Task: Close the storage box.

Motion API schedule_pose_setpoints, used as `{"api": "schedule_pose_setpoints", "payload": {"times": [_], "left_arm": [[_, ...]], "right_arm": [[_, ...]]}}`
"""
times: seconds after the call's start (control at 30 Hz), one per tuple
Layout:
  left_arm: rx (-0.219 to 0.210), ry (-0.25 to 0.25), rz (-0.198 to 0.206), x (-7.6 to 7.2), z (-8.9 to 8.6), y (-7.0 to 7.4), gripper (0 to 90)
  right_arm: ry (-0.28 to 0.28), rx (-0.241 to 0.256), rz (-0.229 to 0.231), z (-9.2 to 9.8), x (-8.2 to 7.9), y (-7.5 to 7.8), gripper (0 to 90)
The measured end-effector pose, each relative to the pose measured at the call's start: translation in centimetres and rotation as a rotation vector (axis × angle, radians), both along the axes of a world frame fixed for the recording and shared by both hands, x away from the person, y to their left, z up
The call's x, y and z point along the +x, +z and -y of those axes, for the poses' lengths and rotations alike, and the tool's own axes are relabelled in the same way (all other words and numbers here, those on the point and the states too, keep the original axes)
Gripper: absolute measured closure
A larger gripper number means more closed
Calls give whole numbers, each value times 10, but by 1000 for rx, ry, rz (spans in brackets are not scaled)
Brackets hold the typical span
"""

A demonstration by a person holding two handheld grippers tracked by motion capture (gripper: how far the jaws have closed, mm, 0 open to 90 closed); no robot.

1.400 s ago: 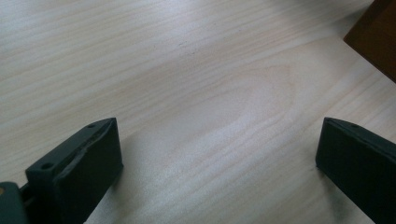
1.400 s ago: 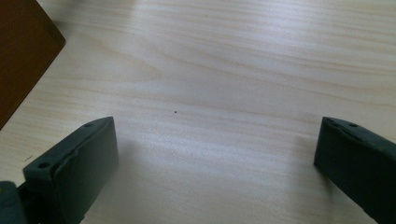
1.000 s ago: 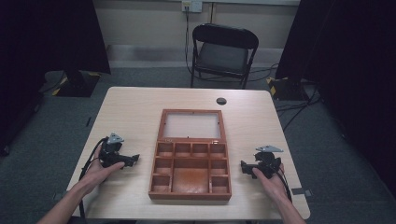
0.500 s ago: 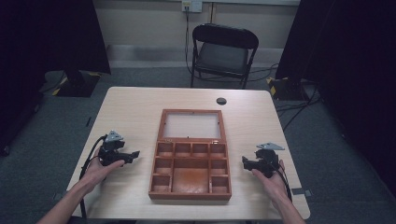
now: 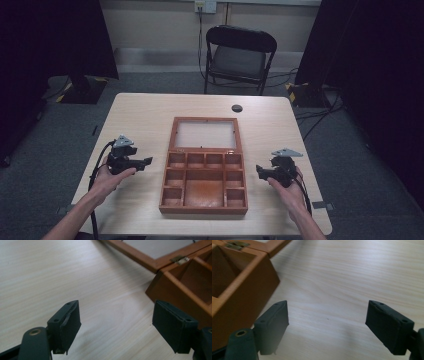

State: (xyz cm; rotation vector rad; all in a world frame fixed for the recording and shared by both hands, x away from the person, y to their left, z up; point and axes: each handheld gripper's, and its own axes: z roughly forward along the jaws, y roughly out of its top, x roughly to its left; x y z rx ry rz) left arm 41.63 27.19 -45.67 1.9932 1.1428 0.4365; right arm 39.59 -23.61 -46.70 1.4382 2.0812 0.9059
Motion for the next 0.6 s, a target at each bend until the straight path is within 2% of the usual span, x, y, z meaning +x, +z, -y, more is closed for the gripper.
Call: {"api": "schedule_pose_setpoints", "payload": {"times": [0.13, 0.2, 0.27, 0.3, 0.33, 0.4, 0.47, 0.53, 0.57, 0.6], "left_arm": [[-16, 6, 12, 2, 4, 2, 221], [4, 1, -16, 5, 8, 5, 221], [0, -1, -9, 6, 9, 8, 221], [-13, 16, 31, 9, 14, 12, 224], [-13, 16, 31, 9, 14, 12, 232], [-11, -1, 4, 19, 20, 16, 235], [-17, 10, 19, 24, 25, 19, 236], [-15, -3, 12, 28, 28, 21, 236], [-24, -6, 10, 33, 33, 25, 236], [-24, -6, 10, 33, 33, 25, 236]], "right_arm": [[28, 27, 20, -5, 4, 7, 195], [19, 33, 25, -8, 9, 11, 201], [9, 34, 23, -10, 12, 14, 209], [13, 38, 11, -13, 19, 17, 199], [13, 38, 11, -13, 19, 17, 199], [30, 49, -7, -18, 32, 21, 197], [38, 71, -7, -22, 41, 25, 198], [48, 81, -9, -24, 45, 28, 196], [78, 116, 2, -27, 53, 35, 176], [78, 116, 2, -27, 53, 35, 176]]}}
